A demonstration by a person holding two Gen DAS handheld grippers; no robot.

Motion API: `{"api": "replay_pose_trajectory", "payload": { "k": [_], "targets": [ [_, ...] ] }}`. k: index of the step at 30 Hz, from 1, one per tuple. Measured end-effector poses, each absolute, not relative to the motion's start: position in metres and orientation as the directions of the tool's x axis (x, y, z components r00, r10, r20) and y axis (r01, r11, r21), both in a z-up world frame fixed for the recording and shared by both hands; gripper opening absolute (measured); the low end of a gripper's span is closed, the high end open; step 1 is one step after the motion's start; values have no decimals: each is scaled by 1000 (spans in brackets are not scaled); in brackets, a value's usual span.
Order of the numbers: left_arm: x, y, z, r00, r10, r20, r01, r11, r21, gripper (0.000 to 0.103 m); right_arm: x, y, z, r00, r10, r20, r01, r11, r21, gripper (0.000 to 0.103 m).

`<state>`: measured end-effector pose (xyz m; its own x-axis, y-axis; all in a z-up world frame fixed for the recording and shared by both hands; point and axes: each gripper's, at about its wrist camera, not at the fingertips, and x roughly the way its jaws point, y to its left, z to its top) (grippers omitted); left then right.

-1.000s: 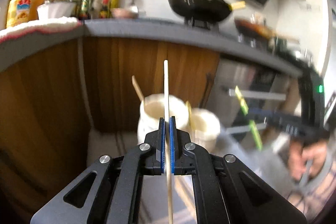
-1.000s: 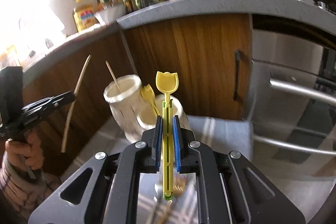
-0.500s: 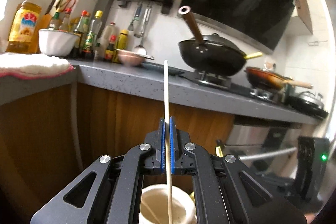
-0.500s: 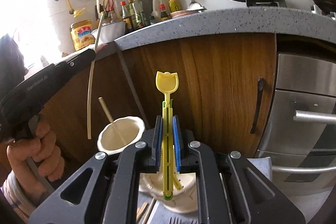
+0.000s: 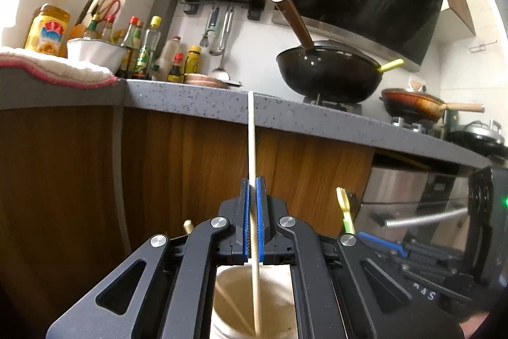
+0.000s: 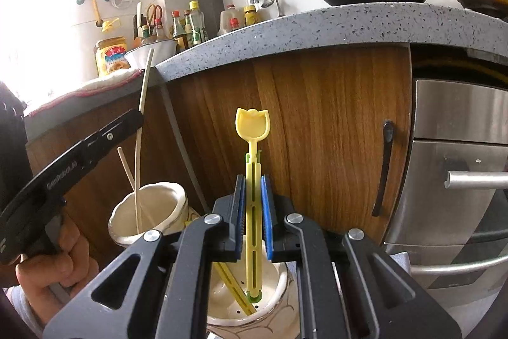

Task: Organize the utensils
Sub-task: 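Carry the chopstick and yellow utensil up over the ceramic holder pots, then release chopstick into the taller pot while right tool drops yellow utensil into the smaller pot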

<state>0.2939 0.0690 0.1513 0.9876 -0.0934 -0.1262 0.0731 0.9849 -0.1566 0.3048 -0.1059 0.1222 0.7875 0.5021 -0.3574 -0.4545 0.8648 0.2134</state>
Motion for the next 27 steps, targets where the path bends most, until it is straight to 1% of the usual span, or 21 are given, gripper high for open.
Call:
{"api": "replay_pose_trajectory", "payload": {
  "k": [8, 13, 17, 25, 27],
  "targets": [
    [278, 71, 133, 979, -90, -180, 67, 989, -131, 4, 284, -101, 108, 795, 454, -403, -448, 887, 114, 10],
    [272, 71, 129, 975, -90, -203, 66, 990, -122, 4, 277, -98, 100, 783, 446, -434, -458, 885, 84, 10],
    [275, 68, 126, 966, -83, -243, 63, 994, -88, 4, 281, -95, 97, 772, 430, -468, -456, 888, 65, 10],
    [282, 66, 128, 953, -76, -292, 65, 997, -48, 5, 283, -93, 103, 768, 412, -491, -453, 891, 39, 11],
    [284, 66, 127, 951, -78, -301, 66, 997, -47, 8, 283, -94, 105, 766, 414, -491, -453, 890, 43, 11]
  ]
}}
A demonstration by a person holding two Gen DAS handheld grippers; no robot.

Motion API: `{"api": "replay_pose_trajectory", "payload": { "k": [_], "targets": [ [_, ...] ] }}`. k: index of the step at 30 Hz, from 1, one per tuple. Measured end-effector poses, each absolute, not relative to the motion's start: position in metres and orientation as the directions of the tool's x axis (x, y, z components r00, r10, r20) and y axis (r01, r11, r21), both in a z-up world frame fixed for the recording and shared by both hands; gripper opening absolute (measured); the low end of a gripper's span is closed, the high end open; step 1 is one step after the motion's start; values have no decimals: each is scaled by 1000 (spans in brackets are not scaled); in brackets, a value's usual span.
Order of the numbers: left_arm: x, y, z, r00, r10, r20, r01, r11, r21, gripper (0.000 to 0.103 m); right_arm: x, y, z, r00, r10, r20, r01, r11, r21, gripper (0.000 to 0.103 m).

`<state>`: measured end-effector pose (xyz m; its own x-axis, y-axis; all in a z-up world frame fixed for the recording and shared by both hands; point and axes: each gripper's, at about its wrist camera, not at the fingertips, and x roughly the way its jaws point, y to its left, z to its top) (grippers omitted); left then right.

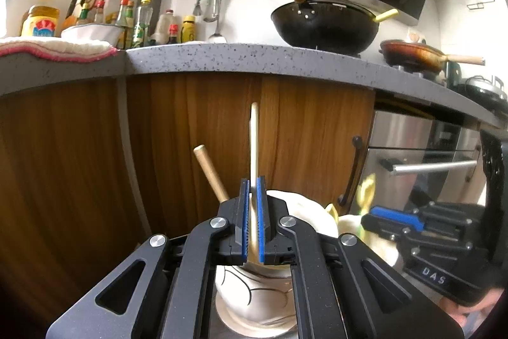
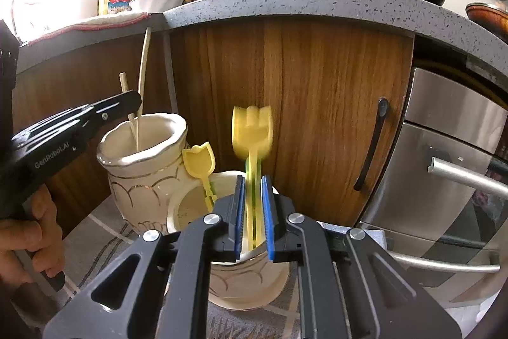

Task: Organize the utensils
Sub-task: 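Release chopstick into the taller pot while right tool drops yellow utensil into the smaller pot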

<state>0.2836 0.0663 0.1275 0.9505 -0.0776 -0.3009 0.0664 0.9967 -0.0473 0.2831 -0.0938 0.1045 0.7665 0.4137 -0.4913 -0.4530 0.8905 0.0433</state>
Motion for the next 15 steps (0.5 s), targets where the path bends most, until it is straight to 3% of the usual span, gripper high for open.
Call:
{"api": "replay_pose_trajectory", "payload": {
  "k": [9, 15],
  "targets": [
    [275, 69, 130, 956, -71, -285, 64, 997, -34, 13, 277, -102, 110, 773, 416, -478, -449, 892, 50, 11],
    [256, 68, 139, 967, -68, -244, 66, 998, -16, 47, 266, -117, 116, 772, 432, -467, -452, 889, 75, 11]
  ]
}}
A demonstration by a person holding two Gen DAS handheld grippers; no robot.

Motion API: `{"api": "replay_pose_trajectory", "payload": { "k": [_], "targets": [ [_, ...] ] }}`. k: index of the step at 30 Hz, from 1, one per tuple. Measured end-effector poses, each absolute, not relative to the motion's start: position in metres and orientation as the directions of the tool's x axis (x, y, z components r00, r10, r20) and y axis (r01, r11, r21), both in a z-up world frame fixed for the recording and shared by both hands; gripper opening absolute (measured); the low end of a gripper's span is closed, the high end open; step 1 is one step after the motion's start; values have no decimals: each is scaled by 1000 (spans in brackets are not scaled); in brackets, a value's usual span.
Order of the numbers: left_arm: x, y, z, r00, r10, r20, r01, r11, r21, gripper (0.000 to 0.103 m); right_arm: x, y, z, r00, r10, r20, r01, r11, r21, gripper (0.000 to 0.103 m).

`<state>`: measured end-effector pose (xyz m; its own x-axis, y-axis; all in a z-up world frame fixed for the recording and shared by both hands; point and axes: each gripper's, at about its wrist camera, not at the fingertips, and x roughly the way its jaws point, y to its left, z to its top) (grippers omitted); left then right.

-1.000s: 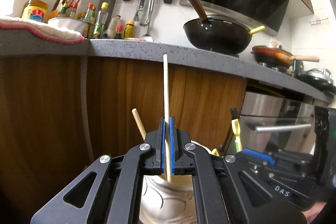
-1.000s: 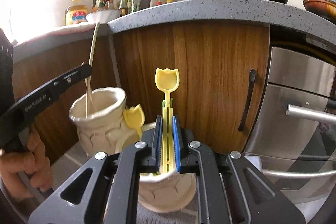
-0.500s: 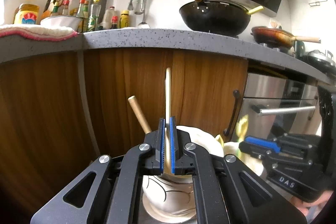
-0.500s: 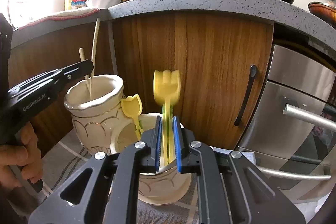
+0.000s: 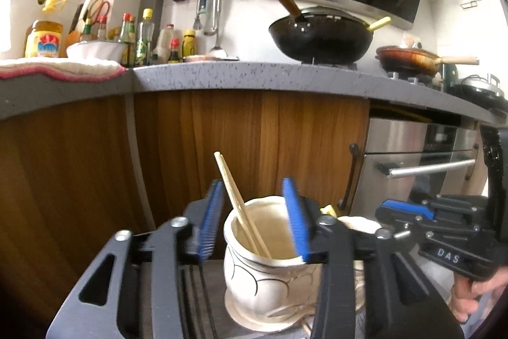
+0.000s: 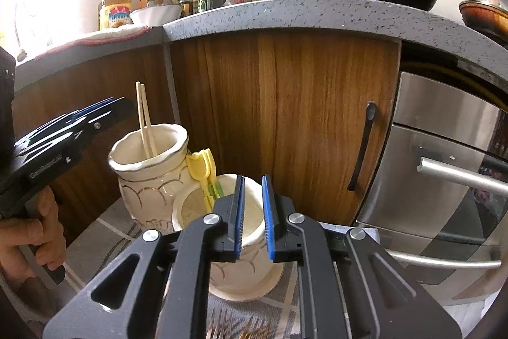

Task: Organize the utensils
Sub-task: 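Release chopstick into the taller pot while right tool drops yellow utensil into the smaller pot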

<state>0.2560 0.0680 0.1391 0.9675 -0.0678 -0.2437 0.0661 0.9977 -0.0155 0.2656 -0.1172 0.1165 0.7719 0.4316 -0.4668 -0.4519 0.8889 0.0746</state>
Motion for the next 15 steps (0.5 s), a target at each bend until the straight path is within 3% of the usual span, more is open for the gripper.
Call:
{"api": "replay_pose_trajectory", "payload": {
  "k": [7, 9, 15],
  "targets": [
    [222, 71, 133, 962, -79, -262, 73, 997, -34, 53, 249, -144, 111, 750, 426, -506, -431, 895, 115, 12],
    [211, 72, 127, 960, -78, -270, 72, 997, -32, 59, 244, -153, 105, 736, 426, -526, -423, 896, 135, 12],
    [190, 68, 101, 922, -102, -373, 94, 995, -39, 60, 227, -170, 84, 696, 413, -587, -406, 901, 152, 13]
  ]
}}
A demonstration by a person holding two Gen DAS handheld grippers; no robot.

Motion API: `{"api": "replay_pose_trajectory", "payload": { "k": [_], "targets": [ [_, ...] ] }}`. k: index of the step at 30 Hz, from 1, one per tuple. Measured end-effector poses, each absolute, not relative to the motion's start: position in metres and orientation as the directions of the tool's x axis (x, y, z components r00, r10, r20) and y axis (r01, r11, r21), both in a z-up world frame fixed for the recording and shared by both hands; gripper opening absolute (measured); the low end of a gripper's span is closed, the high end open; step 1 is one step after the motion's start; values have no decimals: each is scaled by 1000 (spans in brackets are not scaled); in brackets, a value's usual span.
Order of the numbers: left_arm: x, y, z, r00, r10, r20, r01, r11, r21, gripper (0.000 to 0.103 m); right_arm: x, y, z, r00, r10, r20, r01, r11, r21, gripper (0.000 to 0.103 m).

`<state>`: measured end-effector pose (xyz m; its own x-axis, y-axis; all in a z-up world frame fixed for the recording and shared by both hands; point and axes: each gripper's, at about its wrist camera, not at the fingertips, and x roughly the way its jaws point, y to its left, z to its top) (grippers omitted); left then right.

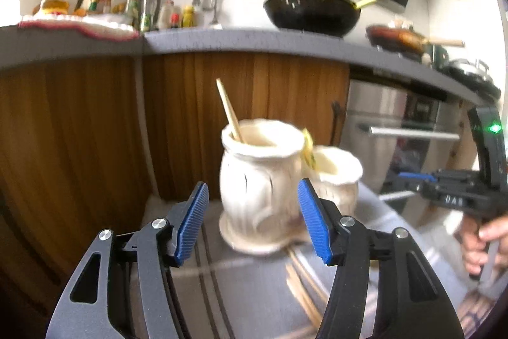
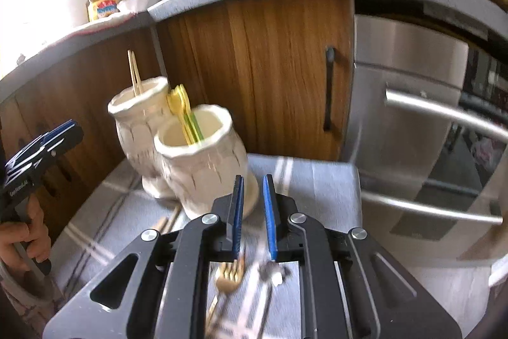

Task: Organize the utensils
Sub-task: 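Move both tools back toward the forks and chopsticks on the tablecloth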

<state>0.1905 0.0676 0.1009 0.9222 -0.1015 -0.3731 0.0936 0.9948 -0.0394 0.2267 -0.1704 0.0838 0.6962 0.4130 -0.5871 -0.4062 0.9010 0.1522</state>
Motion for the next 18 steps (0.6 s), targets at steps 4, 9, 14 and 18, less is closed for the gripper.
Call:
{"api": "replay_pose_trajectory", "payload": {
  "k": [4, 9, 14, 18],
  "targets": [
    [183, 58, 75, 876, -104, -472, 102, 994, -30, 60, 213, -176, 71, 665, 414, -622, -406, 899, 164, 13],
    [178, 43, 45, 813, -102, -573, 114, 993, -14, 60, 195, -173, 56, 613, 424, -667, -417, 890, 183, 13],
    [176, 29, 21, 763, -98, -639, 137, 991, 12, 60, 182, -164, 43, 570, 427, -702, -434, 882, 184, 13],
    [176, 23, 13, 742, -86, -665, 147, 989, 35, 60, 176, -157, 34, 547, 427, -720, -446, 877, 180, 13]
  ]
}}
